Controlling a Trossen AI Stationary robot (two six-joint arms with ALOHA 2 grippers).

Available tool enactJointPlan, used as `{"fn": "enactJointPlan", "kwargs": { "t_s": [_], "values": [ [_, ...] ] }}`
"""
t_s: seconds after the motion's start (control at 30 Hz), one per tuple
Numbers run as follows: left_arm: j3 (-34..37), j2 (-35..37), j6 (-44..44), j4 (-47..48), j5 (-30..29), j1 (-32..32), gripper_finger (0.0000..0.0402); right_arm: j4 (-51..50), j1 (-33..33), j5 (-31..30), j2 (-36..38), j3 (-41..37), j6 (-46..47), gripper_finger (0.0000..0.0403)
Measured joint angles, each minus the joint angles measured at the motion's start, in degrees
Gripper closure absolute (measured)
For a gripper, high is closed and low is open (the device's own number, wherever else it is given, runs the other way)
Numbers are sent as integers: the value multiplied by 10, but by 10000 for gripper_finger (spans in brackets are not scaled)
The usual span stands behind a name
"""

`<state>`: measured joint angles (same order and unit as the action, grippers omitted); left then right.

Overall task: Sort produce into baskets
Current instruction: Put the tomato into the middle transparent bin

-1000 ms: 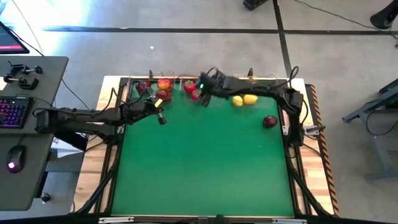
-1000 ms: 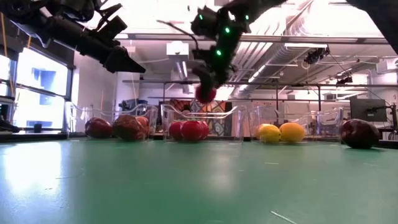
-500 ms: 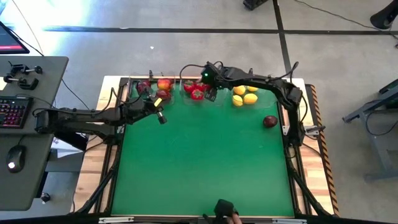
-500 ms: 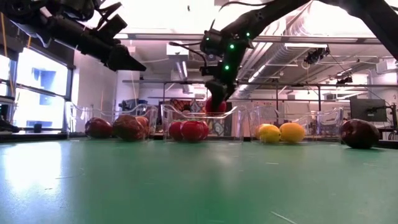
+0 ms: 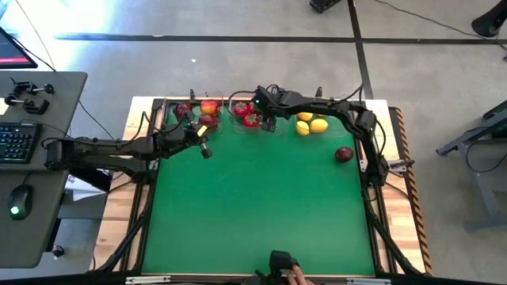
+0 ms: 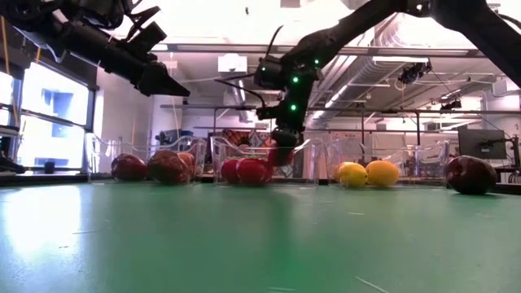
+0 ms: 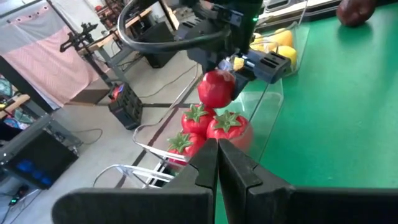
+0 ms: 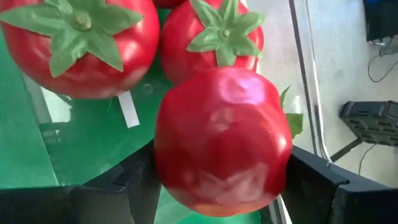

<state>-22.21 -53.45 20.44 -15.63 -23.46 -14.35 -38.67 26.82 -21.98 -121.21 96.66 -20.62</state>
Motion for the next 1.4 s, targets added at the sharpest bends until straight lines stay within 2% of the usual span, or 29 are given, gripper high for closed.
{"fn": "enactJointPlan", "kwargs": {
  "t_s": [0.27, 0.5, 0.77, 1.03, 1.23, 1.4],
  "values": [
    [0, 0, -1, 0, -1, 0, 402, 3, 14, 58, -2, 0, 12, 151],
    [0, 0, -3, 0, -1, 0, 401, 1, 17, 60, -20, 0, 14, 150],
    [0, 0, -3, 0, -1, 0, 401, 4, 17, 60, -25, 0, 17, 123],
    [0, 0, -3, 0, -1, 0, 402, 6, 12, 44, -24, 1, 12, 108],
    [0, 0, -3, 0, -1, 0, 401, 0, -7, -23, -24, 1, 8, 107],
    [0, 0, -3, 0, -1, 0, 401, -16, -18, -25, -21, 1, -4, 106]
  ]
}}
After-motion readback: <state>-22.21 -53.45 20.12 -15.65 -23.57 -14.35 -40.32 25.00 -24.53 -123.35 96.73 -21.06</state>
